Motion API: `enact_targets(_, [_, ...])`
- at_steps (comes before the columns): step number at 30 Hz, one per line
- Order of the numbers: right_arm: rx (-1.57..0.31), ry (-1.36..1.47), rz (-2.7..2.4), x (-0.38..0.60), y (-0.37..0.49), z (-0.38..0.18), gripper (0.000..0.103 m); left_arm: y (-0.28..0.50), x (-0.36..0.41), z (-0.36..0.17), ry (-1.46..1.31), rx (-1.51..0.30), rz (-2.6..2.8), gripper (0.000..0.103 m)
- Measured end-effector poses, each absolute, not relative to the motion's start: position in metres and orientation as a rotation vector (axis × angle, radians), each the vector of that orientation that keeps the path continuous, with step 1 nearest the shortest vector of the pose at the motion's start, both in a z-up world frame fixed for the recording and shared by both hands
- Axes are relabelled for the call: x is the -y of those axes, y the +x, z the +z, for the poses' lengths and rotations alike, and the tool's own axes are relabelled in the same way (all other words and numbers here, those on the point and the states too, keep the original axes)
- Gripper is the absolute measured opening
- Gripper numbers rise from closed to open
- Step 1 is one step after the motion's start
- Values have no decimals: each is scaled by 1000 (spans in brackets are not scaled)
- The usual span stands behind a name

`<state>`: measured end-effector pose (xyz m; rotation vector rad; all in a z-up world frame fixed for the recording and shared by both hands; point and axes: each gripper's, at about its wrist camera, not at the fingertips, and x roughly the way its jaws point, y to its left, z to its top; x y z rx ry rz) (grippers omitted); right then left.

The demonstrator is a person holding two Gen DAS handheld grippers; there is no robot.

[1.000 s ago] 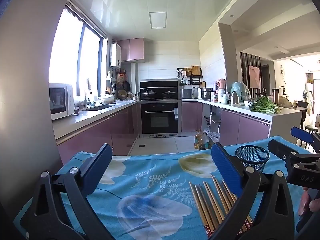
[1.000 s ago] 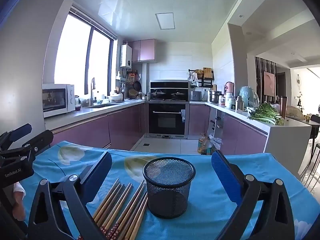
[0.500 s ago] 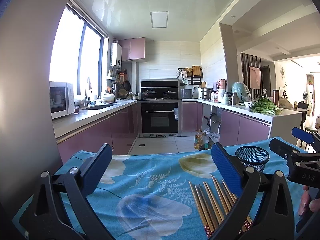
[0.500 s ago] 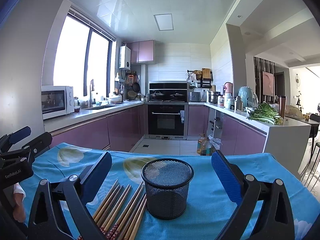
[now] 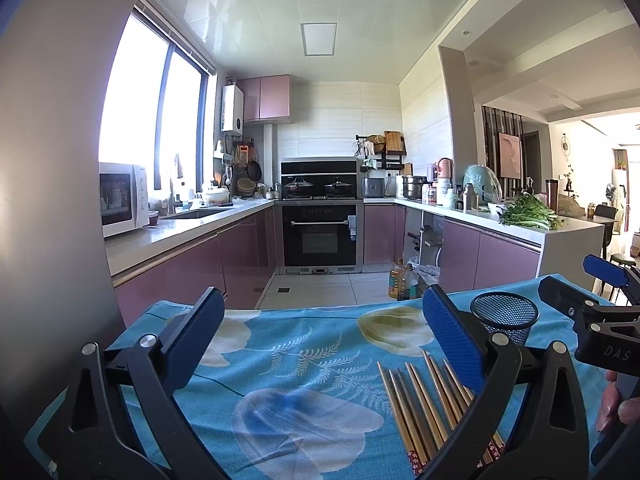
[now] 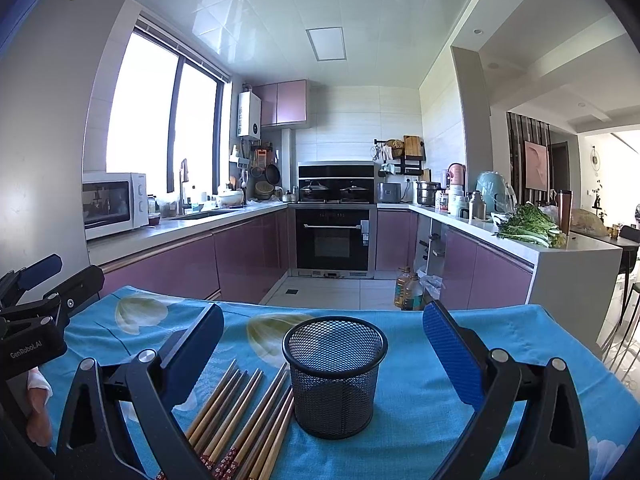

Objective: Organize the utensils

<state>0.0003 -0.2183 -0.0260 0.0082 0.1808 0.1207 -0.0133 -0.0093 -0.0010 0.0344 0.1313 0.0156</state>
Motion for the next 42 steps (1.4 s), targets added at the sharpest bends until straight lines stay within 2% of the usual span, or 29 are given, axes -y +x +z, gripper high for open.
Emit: enact_targets(42, [-185,9,120,221,2,-26,97,-11,11,-3,36,-141,23,98])
